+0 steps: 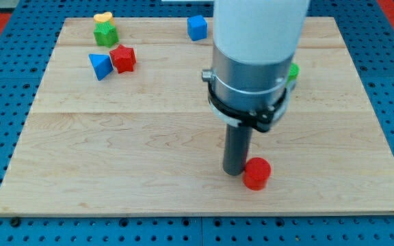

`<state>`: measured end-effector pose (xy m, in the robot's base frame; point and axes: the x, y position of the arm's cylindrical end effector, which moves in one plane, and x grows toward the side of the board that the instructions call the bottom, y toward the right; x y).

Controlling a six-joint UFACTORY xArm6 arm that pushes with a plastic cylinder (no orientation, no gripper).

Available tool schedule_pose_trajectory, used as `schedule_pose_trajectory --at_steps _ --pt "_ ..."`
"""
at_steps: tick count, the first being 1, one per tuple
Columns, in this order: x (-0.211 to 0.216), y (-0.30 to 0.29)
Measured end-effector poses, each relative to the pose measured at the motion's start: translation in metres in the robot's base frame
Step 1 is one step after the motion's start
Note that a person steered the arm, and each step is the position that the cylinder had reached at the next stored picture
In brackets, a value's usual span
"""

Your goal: Slightly move the red star to the right side

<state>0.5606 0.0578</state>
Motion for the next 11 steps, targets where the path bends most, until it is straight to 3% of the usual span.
schedule_pose_trajectory --at_steps 1,3,5,6,9,11 --pt "0.025 -0.001" --pt "0.012 0.074" --pt "-0.011 0.071" --pt "-0.015 0.115" --pt "-0.125 -0.037" --pt "-0.232 -0.057"
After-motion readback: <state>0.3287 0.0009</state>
